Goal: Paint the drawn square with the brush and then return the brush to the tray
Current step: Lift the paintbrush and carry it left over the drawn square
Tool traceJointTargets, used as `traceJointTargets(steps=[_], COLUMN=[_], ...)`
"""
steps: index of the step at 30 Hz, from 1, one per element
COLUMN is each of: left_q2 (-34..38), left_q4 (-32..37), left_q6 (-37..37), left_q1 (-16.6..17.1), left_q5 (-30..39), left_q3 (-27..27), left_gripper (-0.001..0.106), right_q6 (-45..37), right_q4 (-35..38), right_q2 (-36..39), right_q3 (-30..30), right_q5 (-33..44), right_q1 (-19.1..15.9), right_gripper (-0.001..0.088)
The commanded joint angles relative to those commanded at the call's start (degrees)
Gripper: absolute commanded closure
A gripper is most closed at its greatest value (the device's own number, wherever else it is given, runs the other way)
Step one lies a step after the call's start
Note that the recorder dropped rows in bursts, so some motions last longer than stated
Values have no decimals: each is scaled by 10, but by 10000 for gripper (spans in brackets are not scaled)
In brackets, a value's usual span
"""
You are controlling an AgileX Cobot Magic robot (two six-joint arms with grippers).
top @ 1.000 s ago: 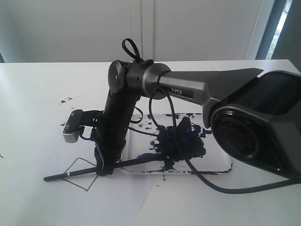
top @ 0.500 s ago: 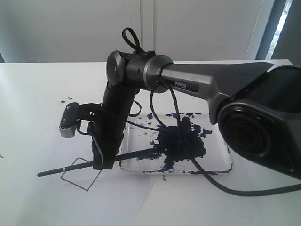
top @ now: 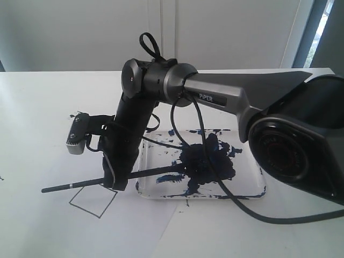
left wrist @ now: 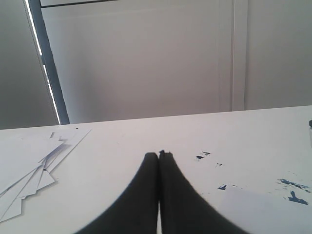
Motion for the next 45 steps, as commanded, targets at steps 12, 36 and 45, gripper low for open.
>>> traceJointTargets(steps=[12, 36, 45], left_q2=[0, 0, 0], left_q4=[0, 0, 0], left_q6=[0, 0, 0], left_q1=[0, 0, 0], left_q5=[0, 0, 0], left_q3=[0, 0, 0], left_gripper=[1053, 1053, 1053], right_q6=[26, 25, 25], right_q4=[6, 94, 81], right_q2=[0, 18, 18], right_q3=[0, 0, 0], right_q5=[-10, -51, 8], right_q1=[0, 16, 16], right_gripper=[438, 536, 830])
